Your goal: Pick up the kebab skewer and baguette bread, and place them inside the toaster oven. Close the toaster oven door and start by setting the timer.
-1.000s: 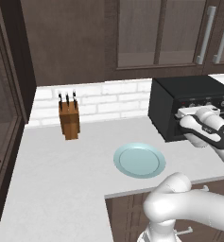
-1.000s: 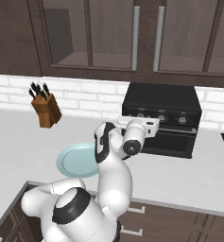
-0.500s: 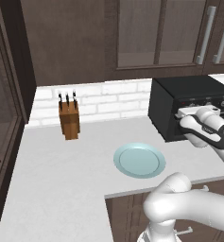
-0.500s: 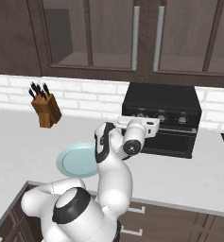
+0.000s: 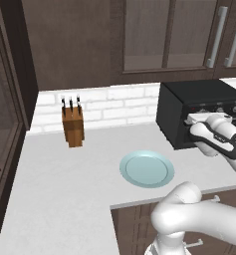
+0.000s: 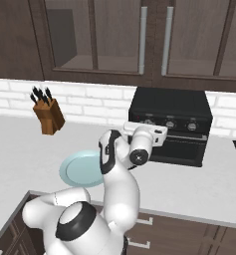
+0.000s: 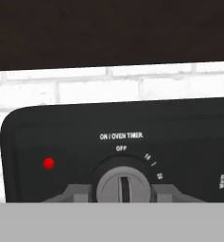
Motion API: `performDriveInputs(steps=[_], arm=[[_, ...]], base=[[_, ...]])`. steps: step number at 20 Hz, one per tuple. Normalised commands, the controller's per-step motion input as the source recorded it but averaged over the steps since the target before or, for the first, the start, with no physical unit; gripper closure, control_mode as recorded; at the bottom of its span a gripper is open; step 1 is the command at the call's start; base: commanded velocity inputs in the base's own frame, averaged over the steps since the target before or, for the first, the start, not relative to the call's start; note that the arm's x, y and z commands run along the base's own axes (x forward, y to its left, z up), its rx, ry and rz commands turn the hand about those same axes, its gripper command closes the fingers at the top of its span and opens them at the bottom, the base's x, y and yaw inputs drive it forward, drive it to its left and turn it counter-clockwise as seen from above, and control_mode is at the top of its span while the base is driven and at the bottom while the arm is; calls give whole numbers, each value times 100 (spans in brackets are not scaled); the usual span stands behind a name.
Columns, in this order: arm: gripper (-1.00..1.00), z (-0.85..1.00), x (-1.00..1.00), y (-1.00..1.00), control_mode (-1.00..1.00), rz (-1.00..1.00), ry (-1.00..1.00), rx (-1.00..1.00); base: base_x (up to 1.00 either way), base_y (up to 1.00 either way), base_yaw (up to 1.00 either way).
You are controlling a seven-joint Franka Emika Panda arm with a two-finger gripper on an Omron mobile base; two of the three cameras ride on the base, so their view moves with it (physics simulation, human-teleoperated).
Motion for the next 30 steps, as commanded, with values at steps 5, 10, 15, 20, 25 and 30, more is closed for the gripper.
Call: performDriveInputs(steps=[5,10,15,20,25,30], arm=[[100,0,-3,0,-100,-1,-5,9],[100,0,0,0,-100,0,0,4],[100,0,0,-5,-100,0,0,10],[100,0,0,-6,-100,2,0,16],[100,0,0,-3,-100,3,0,16],[100,0,0,0,-100,0,0,20]], base=[[0,0,0],[0,0,0],[0,0,0],[0,0,0],[0,0,0],[0,0,0]])
